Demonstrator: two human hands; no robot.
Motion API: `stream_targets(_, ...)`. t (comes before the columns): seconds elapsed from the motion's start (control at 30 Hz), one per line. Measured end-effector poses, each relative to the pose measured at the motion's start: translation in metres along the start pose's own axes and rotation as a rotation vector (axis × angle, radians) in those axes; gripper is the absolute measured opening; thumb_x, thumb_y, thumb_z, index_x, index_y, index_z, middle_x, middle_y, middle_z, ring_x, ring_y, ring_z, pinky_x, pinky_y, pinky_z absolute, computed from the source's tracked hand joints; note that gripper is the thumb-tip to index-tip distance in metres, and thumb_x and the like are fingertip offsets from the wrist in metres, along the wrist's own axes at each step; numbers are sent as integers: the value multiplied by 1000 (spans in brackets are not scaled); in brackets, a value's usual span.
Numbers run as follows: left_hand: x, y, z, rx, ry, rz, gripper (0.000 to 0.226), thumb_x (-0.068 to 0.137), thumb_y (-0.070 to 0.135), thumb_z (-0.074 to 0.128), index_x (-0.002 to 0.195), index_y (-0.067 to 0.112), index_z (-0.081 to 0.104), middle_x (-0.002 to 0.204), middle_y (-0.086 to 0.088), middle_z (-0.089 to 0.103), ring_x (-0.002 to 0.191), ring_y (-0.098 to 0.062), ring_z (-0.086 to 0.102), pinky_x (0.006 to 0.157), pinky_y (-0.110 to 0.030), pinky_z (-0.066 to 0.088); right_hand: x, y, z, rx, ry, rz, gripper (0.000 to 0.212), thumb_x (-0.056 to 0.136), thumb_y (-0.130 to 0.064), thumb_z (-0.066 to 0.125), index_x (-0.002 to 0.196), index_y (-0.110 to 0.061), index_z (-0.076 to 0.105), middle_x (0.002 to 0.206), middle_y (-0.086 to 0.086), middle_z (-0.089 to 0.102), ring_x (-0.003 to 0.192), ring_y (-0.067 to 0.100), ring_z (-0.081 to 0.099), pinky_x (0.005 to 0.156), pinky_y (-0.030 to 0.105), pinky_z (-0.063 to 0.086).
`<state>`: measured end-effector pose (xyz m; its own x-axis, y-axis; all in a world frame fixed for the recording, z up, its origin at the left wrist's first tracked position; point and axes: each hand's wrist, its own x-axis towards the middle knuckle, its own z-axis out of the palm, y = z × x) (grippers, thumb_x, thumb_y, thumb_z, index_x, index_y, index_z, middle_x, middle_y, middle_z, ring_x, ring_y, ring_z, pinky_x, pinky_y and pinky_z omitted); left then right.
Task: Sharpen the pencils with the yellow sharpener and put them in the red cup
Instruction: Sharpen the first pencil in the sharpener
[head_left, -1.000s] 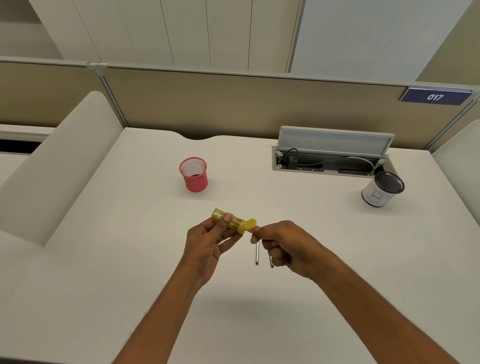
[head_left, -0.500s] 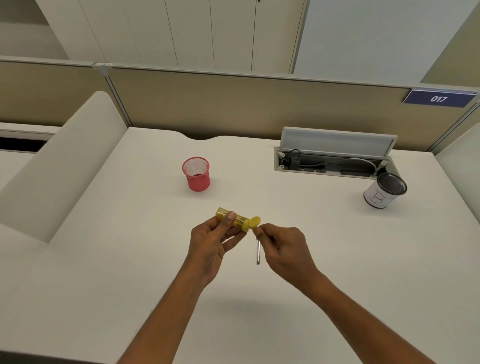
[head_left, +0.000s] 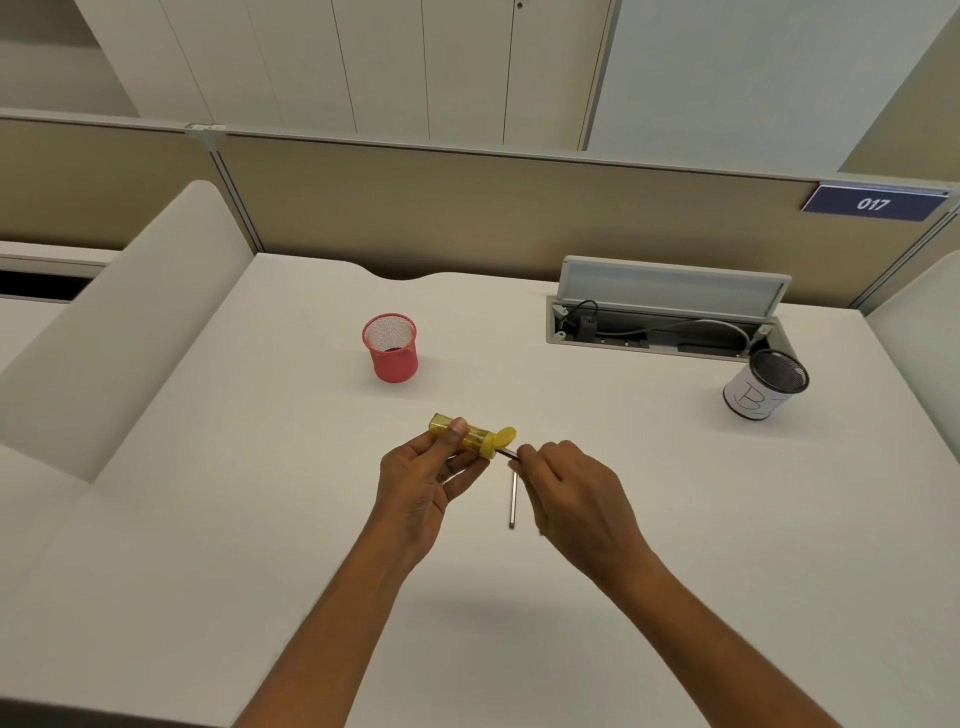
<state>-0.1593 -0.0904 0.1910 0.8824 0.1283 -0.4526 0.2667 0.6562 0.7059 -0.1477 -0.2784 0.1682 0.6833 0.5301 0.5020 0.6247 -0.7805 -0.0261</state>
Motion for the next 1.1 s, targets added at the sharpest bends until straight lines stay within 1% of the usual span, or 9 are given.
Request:
stream_targets(0.13, -2, -3, -4, 21, -37, -4, 20, 87, 15, 72, 97, -2, 74, 99, -21, 77, 93, -30, 76, 79, -35, 63, 6, -18, -7, 554, -52, 418, 32, 103, -26, 57, 77, -11, 68, 53, -6, 44, 50, 13, 38, 47, 26, 30)
stream_targets(0.23, -2, -3, -7, 75, -55, 14, 18, 88, 16, 72, 95, 0, 76, 98, -20, 77, 94, -31, 76, 81, -36, 63, 24, -17, -26, 1262, -345, 1108, 34, 100, -25, 63, 73, -7, 70, 50, -5, 30, 43, 12, 23, 44, 22, 24)
stream_targets(0.3, -2, -3, -7, 96, -58, 15, 17, 88, 17, 72, 93, 1, 77, 98, -20, 77, 94, -31, 76, 81, -37, 63, 29, -12, -34, 1424, -508, 1263, 31, 100, -27, 62, 76, -7, 68, 54, -3, 25, 47, 14, 18, 44, 24, 20)
stream_targets(0.5, 0, 3, 3, 23, -30, 9, 23, 84, 17, 74, 97, -2, 74, 97, -21, 77, 90, -30, 77, 76, -35, 63, 6, -10, -12, 298, -101, 277, 30, 101, -42, 55, 102, -17, 70, 68, -10, 59, 58, 10, 51, 48, 22, 37)
stream_targets(0.6, 1, 3, 6, 16, -38, 0, 27, 80, 18, 75, 97, -3, 74, 95, -20, 77, 90, -30, 76, 76, -35, 63, 2, 1, -2, -11, -3, 15, 31, 104, -32, 49, 97, -10, 70, 68, -1, 55, 56, 16, 43, 45, 26, 26)
stream_targets(0.7, 1, 1, 5, 28, -60, -7, 22, 84, 17, 74, 96, -2, 75, 97, -20, 77, 91, -29, 76, 77, -34, 63, 5, -6, -3, 255, -16, 187, 26, 103, -26, 53, 87, -13, 68, 60, -5, 51, 50, 17, 41, 43, 32, 34)
stream_targets(0.9, 4, 1, 1, 100, -96, 12, 24, 85, 19, 72, 98, -1, 74, 98, -18, 77, 95, -30, 76, 79, -34, 62, 34, -4, -36, 1449, -525, 1297, 25, 101, -20, 59, 82, -6, 70, 57, -4, 25, 50, 14, 16, 44, 24, 19)
stream_targets(0.97, 4, 0, 3, 95, -87, 10, 23, 83, 20, 73, 96, 1, 75, 97, -18, 77, 94, -30, 76, 78, -34, 63, 35, -2, -37, 1428, -549, 1261, 28, 101, -26, 59, 84, -9, 72, 59, -3, 26, 52, 15, 17, 44, 25, 19)
stream_targets(1.1, 6, 3, 8, 32, -52, 5, 22, 83, 18, 74, 95, -1, 75, 96, -20, 77, 90, -30, 77, 76, -35, 64, 18, -7, -17, 523, -154, 454, 28, 101, -41, 55, 104, -19, 72, 65, -15, 57, 58, 6, 50, 52, 22, 39)
